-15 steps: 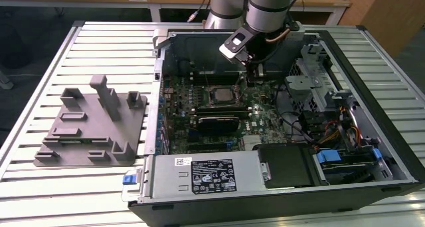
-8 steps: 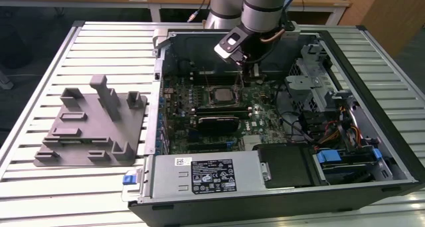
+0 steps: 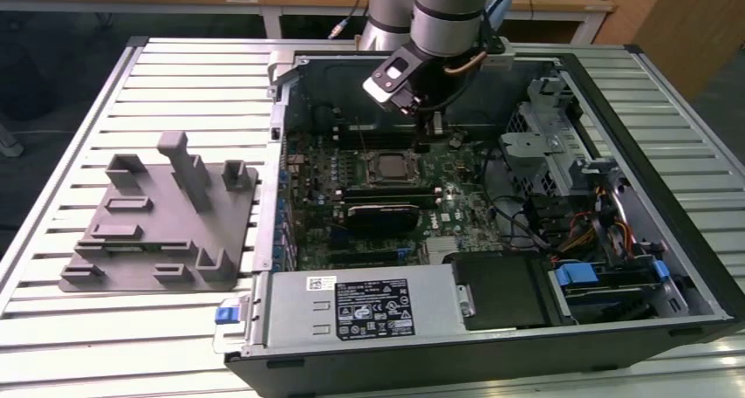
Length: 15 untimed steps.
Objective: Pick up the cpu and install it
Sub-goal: 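Close the cpu cover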
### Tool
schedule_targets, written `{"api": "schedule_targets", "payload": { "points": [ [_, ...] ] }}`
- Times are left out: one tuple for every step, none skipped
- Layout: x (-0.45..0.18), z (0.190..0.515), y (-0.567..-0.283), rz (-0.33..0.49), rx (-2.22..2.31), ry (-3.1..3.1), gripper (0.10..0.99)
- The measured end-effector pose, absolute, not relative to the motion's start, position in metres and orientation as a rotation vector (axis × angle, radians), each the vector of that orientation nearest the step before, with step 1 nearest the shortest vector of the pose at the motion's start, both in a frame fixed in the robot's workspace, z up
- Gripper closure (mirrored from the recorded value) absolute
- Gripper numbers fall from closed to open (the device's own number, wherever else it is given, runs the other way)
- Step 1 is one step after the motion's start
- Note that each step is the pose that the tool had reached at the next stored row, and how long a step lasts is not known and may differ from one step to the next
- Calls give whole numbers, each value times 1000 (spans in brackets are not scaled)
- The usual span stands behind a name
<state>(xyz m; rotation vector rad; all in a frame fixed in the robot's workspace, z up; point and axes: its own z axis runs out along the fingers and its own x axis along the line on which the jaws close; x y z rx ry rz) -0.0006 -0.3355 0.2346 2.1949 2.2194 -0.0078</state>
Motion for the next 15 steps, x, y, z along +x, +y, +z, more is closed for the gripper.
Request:
{"api": "schedule_targets", "payload": {
  "points": [
    [-2, 235, -336, -8, 2195, 2219, 980],
    [-4, 235, -336, -8, 2195, 2219, 980],
    [-5, 235, -335, -8, 2195, 2219, 980],
    [-7, 235, -335, -8, 2195, 2219, 980],
    [-9, 234, -336, -8, 2195, 2219, 980],
    [-12, 234, -336, -8, 2195, 2219, 980],
    [-13, 234, -336, -8, 2195, 2219, 980],
    [-15, 234, -336, -8, 2195, 2219, 980],
    [-17, 233, -336, -8, 2195, 2219, 980],
    [-19, 233, -336, -8, 2195, 2219, 980],
    [-21, 233, -336, -8, 2195, 2219, 980],
    [-22, 233, -336, -8, 2195, 2219, 980],
    [-24, 232, -336, -8, 2195, 2219, 980],
    [-26, 232, -336, -8, 2195, 2219, 980],
    [-27, 232, -336, -8, 2195, 2219, 980]
  ]
}}
